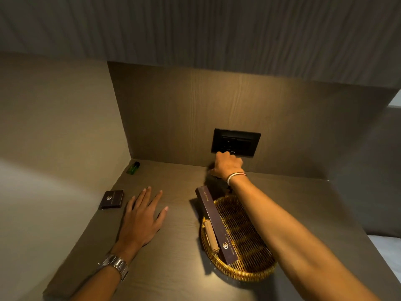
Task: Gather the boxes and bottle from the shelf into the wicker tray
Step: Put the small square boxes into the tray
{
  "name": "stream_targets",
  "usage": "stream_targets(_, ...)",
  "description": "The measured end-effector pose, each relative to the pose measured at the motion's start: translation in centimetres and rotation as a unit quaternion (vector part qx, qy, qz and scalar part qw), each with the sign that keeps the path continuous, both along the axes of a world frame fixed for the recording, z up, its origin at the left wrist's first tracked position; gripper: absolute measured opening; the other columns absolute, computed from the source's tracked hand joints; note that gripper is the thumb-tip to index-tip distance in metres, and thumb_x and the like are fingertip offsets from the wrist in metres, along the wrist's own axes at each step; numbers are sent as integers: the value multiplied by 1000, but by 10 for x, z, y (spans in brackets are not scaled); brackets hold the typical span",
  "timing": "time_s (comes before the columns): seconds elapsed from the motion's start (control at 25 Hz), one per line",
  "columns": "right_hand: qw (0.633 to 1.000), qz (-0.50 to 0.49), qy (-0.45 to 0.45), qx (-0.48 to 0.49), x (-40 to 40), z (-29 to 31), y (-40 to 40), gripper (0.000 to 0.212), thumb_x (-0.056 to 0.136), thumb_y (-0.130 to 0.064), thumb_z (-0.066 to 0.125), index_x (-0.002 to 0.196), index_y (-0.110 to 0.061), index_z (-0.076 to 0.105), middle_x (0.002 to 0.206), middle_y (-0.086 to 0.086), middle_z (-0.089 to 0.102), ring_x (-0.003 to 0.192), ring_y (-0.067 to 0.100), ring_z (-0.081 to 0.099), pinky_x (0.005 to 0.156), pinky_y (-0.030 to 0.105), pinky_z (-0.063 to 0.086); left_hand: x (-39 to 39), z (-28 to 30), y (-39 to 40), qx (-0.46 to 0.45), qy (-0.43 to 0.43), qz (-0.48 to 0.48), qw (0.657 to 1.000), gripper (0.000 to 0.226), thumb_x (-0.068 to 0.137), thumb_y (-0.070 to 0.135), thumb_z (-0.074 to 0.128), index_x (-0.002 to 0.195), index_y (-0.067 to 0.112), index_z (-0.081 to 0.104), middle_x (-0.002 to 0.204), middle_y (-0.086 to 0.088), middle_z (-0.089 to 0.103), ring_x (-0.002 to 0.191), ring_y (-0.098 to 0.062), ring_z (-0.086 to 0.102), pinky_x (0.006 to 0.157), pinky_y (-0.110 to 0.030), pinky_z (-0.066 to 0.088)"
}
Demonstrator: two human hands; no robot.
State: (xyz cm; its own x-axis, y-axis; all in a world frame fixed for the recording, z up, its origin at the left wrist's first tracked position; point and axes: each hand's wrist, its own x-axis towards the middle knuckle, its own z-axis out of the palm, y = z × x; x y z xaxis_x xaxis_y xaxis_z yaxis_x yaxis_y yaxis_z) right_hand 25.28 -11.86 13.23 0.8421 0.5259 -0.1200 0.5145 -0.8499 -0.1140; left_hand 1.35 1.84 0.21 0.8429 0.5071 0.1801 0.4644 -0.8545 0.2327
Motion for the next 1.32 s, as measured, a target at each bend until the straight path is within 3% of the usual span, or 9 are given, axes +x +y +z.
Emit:
stream_targets(0.16,998,-17,2,-54,9,-26,11,38,93,-19,62,131,-12,58,134,12,59,121,36,58,90,53,51,0,1,2,-4,1,-1,1000,69,93,64,24,153,30,29,164,-9,26,152,-21,19,122,-46,17)
stream_targets(0.32,999,-1,-19,48,1,2,0,45,92,-25,65,132,-11,52,133,16,57,122,37,56,96,51,48,1,2,2,-1,1,-2,1000,70,92,64,22,152,29,31,163,-9,27,152,-21,21,122,-47,18)
stream_targets(0.44,990,23,-20,138,-31,35,-43,56,83,-34,74,129,-17,47,122,18,60,113,41,60,88,53,49,1,2,2,3,7,-2,1000,71,92,64,21,153,29,30,163,-9,26,152,-22,20,123,-47,17)
stream_targets(0.64,995,72,71,8,-106,21,-128,45,84,-34,74,120,-28,47,103,2,57,104,31,63,84,45,53,1,3,1,11,12,-3,1000,71,92,63,21,152,27,32,162,-11,29,151,-23,23,122,-48,18)
stream_targets(0.88,991,53,99,-67,-138,-13,-155,43,85,-37,73,120,-23,52,117,6,64,109,30,63,93,47,52,1,23,0,20,46,-30,998,57,99,48,36,149,21,38,157,-15,39,145,-27,36,116,-47,32)
stream_targets(1.0,993,11,111,37,-124,-1,-171,44,84,-48,72,121,-27,59,118,1,66,109,22,64,91,44,55,-1,50,38,8,71,-41,997,49,91,42,48,136,21,51,137,-9,54,120,-24,54,98,-41,47)
stream_targets(1.16,964,-72,-26,255,-68,8,-203,28,86,-46,70,109,-30,68,103,-3,72,94,16,68,73,34,53,-9,82,96,29,309,36,950,64,71,49,70,129,29,50,122,-4,54,107,-24,56,87,-38,50)
stream_targets(1.24,956,-98,-39,274,-33,-12,-218,31,92,-37,64,121,-25,63,119,4,68,107,22,64,85,41,55,-15,75,103,31,348,33,936,57,74,39,73,126,30,52,116,-1,55,104,-22,56,88,-36,50)
stream_targets(1.32,970,-114,9,217,-9,-45,-230,42,96,-34,57,136,-23,52,141,9,54,126,29,54,103,51,48,-18,66,103,59,308,11,949,40,83,29,63,123,28,56,115,-3,54,103,-21,55,85,-35,49)
